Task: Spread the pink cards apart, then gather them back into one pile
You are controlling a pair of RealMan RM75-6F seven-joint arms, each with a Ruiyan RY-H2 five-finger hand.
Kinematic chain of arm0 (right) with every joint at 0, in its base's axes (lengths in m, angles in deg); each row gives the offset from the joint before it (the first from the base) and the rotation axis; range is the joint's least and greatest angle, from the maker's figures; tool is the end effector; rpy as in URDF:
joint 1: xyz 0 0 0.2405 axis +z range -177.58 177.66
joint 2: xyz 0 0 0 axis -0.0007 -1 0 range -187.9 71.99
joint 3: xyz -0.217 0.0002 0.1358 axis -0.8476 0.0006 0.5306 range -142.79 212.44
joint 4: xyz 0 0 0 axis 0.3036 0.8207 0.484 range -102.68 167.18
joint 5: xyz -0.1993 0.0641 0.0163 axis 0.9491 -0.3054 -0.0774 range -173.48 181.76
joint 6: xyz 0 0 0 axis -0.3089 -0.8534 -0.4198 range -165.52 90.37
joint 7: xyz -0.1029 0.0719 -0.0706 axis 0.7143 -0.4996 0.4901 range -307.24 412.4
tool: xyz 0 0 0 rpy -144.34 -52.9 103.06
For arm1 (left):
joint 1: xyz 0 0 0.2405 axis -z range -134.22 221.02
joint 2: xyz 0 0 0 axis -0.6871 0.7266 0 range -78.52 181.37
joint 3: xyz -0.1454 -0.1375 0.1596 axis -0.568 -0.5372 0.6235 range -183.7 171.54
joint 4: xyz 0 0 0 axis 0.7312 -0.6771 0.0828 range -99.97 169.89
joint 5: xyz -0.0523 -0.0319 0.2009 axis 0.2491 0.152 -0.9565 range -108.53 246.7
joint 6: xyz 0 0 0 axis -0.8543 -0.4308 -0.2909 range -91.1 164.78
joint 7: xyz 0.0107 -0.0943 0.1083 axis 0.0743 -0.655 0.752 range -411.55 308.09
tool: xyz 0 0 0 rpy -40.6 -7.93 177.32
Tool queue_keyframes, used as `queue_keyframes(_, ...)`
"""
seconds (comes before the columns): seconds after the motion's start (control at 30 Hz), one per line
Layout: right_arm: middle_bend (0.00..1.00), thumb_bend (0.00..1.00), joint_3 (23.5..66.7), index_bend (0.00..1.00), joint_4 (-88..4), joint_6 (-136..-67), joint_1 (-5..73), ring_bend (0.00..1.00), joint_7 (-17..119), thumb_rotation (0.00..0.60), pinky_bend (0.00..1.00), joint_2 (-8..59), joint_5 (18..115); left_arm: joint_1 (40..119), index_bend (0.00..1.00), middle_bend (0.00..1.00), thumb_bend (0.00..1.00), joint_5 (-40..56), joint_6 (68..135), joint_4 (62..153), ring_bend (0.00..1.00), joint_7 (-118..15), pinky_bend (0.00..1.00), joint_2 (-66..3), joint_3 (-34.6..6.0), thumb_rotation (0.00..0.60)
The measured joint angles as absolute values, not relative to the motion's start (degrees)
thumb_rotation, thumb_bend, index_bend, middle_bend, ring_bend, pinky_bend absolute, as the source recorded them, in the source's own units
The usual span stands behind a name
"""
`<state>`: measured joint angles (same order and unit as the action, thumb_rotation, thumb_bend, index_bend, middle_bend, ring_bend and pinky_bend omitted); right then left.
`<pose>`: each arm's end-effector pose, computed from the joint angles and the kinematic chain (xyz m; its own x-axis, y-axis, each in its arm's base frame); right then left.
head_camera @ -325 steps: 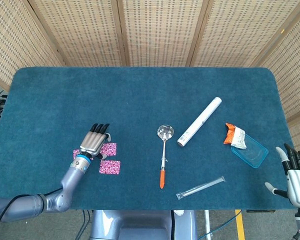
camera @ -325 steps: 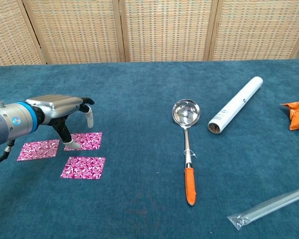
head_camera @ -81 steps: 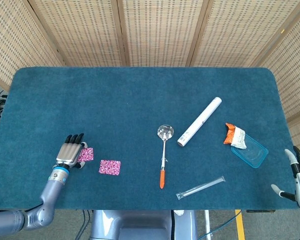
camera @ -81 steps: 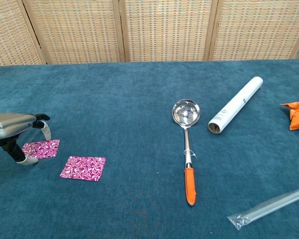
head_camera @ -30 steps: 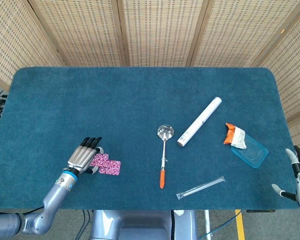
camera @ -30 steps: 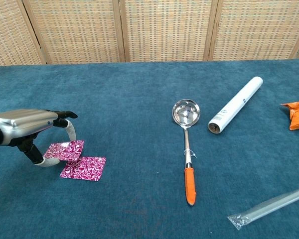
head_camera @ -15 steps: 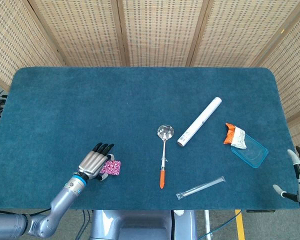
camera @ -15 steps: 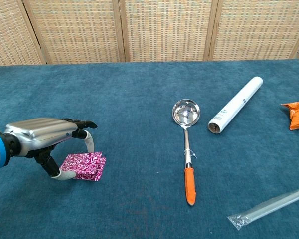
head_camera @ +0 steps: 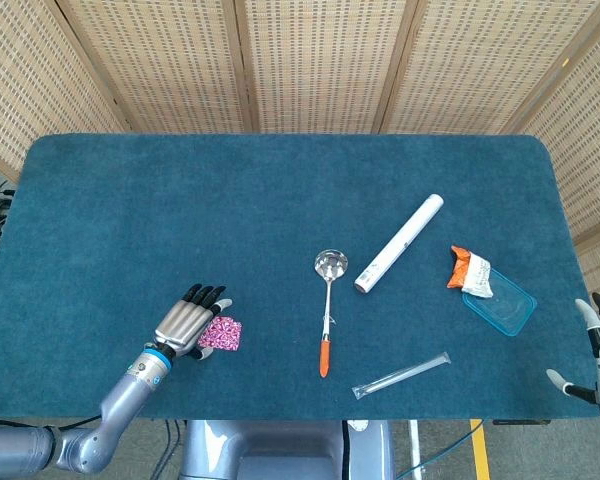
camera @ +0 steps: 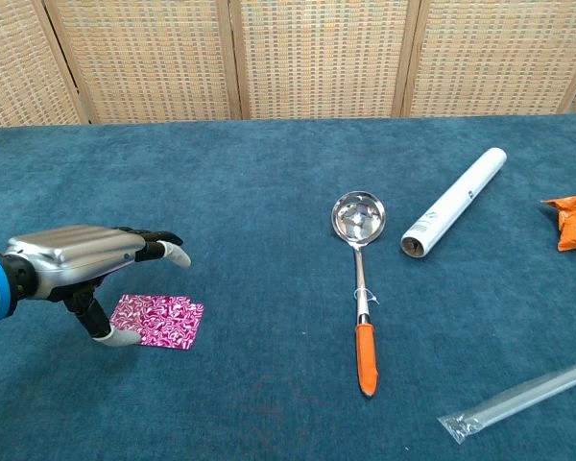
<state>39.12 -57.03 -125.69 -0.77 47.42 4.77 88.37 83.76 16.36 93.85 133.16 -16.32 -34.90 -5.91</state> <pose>-0.3381 -0.1541 0.1851 0.3856 0.0457 0.9215 -0.9189 0.1099 0.3790 -0.1713 0.2705 -0.0367 0.5622 0.4489 0.6946 0.8234 -0.3827 -0.4191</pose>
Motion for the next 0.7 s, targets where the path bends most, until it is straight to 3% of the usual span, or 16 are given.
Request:
queue_keyframes(0.23, 0.01, 0.00, 39.16, 0.05, -57.21, -125.35, -0.52, 0.00, 47.49, 0.600, 0.00, 4.59, 88.46, 80.28, 0.10, 0.00, 0.25, 8.79, 98.88, 134.38, 0.00, -21.79, 0.00, -32.30, -5.10, 0.566)
queue_keyframes(0.7, 0.04, 0.00, 38.51, 0.09, -56.77, -124.04, 1.61, 0.00, 48.14, 0.600, 0.00, 4.92, 92.04, 63.35, 0.10, 0.00, 0.25, -12.12, 121.53, 135.81, 0.00, -37.09, 0.00, -19.96, 1.55, 0.566)
